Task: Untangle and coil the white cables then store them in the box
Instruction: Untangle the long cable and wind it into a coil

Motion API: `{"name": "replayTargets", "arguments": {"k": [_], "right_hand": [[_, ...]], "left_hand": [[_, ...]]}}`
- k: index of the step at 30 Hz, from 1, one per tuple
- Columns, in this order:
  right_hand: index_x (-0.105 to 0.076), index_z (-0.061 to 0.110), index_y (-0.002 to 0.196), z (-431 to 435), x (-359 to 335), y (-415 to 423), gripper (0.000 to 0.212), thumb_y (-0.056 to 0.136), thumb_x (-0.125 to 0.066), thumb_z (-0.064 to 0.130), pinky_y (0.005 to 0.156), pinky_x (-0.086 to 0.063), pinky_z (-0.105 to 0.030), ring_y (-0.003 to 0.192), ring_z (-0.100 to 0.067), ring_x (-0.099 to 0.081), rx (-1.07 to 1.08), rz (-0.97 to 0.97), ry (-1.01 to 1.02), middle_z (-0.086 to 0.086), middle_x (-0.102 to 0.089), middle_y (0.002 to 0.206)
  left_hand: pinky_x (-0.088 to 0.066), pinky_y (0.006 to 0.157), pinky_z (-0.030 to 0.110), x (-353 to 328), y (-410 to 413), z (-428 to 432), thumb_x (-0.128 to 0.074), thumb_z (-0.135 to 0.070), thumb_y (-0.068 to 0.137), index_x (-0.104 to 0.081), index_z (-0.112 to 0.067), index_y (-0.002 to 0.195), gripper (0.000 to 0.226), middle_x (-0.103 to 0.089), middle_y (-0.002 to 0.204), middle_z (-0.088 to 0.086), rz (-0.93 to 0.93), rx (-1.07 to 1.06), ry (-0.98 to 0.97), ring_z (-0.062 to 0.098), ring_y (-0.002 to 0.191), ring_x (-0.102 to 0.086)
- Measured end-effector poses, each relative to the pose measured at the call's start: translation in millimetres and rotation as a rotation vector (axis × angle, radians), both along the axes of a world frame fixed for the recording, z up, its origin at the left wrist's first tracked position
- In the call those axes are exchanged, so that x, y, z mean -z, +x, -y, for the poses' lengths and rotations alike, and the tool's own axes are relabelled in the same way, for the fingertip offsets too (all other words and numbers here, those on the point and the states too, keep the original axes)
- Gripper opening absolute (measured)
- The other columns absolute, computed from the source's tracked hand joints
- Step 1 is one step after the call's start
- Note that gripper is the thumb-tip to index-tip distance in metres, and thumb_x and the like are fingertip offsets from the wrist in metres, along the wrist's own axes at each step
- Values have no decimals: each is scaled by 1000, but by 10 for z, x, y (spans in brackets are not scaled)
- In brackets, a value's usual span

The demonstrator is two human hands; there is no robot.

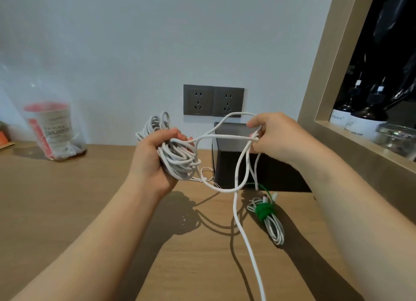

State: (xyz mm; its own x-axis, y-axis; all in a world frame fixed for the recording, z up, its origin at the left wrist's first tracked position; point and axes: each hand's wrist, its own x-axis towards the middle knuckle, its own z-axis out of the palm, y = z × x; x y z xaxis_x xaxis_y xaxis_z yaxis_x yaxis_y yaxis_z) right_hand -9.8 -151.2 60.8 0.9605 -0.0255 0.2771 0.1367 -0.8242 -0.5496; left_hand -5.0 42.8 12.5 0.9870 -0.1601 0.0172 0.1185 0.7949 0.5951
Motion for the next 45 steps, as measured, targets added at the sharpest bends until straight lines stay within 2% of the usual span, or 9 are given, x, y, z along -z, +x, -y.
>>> {"name": "replayTargets", "arguments": {"k": [4, 8, 11, 16, 24, 31, 38, 41, 45], "right_hand": [[-55, 11, 121, 52, -170, 25, 36, 86, -57, 4, 90, -46, -33, 100, -24, -57, -26, 65, 184, -6, -57, 100], [-32, 6, 139, 84, -490, -19, 47, 93, -39, 2, 97, -19, -14, 133, -20, -28, -28, 396, -101, -8, -29, 146], [-20, 6, 145, 108, -568, -41, 57, 90, -31, -5, 113, -2, -23, 144, -20, 0, -28, 514, -221, -3, 2, 158], [-51, 6, 125, 128, -57, -7, 36, 92, -35, 8, 101, -38, -41, 119, -34, -44, 33, 121, -530, -11, -37, 141], [-58, 21, 107, -192, 269, -274, 21, 91, -44, 15, 58, -35, -20, 73, -9, -46, 106, 413, 93, 2, -46, 100], [-64, 14, 84, -606, 697, -145, 38, 94, -45, 46, 70, -51, -32, 73, -16, -64, -34, -282, 915, -1, -68, 78], [-57, 3, 100, -351, 664, -146, 21, 98, -43, 19, 63, -52, -36, 66, -20, -69, -117, -271, 2042, -10, -66, 82], [-53, 4, 100, -339, 689, -163, 20, 99, -40, 19, 57, -47, -32, 37, -9, -42, -66, -270, 2041, 0, -39, 52], [-55, 7, 101, -480, 744, -196, 17, 98, -42, 17, 41, -34, -22, 36, -8, -25, -80, -297, 1440, 5, -29, 43]], "left_hand": [[-51, 51, 20, -136, 71, 11, -49, -9, 87, -53, -8, 63, 24, -54, 58, 2, 2, -41, 36, 13, 48, -57], [-52, 52, 19, -299, 126, -47, -45, -9, 87, -54, -8, 49, 39, -53, 53, 1, 63, -79, -63, 13, 47, -56], [-54, 63, 21, -376, 120, -100, -45, -8, 88, -55, -8, 48, 41, -55, 52, 1, 92, -151, -72, 13, 48, -59], [-55, 59, 22, -140, 51, -107, -51, -10, 86, -52, -10, 64, 22, -54, 59, 0, -8, -119, -16, 12, 55, -57], [-52, 47, 21, 274, -21, -125, -47, -6, 88, -51, -7, 70, 19, -53, 56, 3, -86, -95, 71, 14, 45, -60], [-48, 44, 18, 299, -57, -171, -51, -9, 67, -53, -9, 53, 14, -48, 50, 2, 44, 0, 146, 15, 43, -55], [-48, 46, 17, 333, -61, -142, -53, -16, 70, -48, -9, 65, 10, -47, 50, 1, 47, 37, 196, 13, 42, -50], [-52, 49, 21, 351, -37, -160, -56, -15, 67, -52, -8, 67, 8, -51, 52, 2, 15, 0, 187, 14, 45, -54], [-58, 60, 30, 349, -74, -119, -64, -10, 62, -61, -3, 77, 17, -59, 54, 4, 5, -109, 225, 17, 48, -63]]}}
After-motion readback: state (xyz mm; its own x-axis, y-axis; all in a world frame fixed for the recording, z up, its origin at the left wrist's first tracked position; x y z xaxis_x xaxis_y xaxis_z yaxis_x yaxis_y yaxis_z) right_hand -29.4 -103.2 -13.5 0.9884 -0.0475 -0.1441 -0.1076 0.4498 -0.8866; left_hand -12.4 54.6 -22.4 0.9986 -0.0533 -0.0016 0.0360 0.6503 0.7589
